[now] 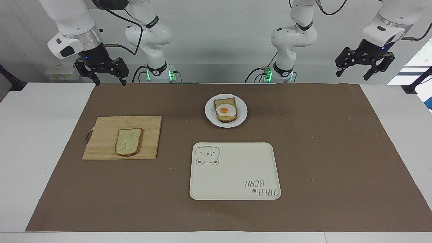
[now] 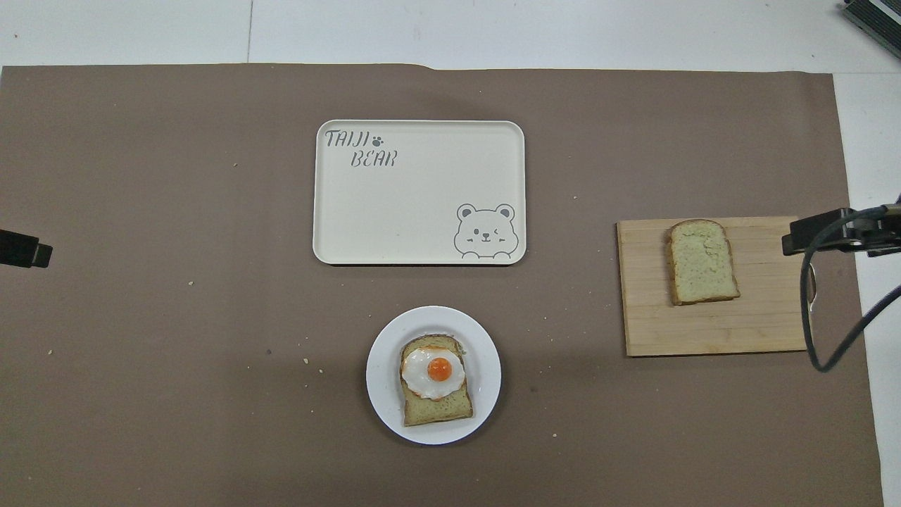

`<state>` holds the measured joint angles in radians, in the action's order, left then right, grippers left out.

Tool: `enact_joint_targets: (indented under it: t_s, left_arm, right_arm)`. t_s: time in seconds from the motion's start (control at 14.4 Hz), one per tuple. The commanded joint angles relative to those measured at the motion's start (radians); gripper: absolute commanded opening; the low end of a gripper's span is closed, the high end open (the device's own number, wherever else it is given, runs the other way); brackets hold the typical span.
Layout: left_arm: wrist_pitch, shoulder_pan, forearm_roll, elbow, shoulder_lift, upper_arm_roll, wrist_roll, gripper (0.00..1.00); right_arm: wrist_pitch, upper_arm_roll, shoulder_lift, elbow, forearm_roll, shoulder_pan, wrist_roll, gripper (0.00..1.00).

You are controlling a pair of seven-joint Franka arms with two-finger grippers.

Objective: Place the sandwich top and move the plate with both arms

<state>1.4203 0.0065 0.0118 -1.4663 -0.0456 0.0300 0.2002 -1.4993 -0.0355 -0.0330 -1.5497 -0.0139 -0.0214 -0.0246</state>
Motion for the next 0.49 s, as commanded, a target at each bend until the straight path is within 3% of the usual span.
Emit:
enact_joint_targets:
  t_s: [0.0,0.42]
  left_arm:
    - [-0.074,0.009,-0.007,-0.028,-0.032,0.004,0.005,1.00]
    - [-0.080,0.009,-0.007,-0.028,-0.033,0.004,0.007,1.00]
  right_arm:
    - [-0.022,0.003,-0.010,-0.004,0.003,0.015,0.023,1.00]
    - [-0.117,0.003,-0.010,-0.020,0.015,0.051,0.022,1.00]
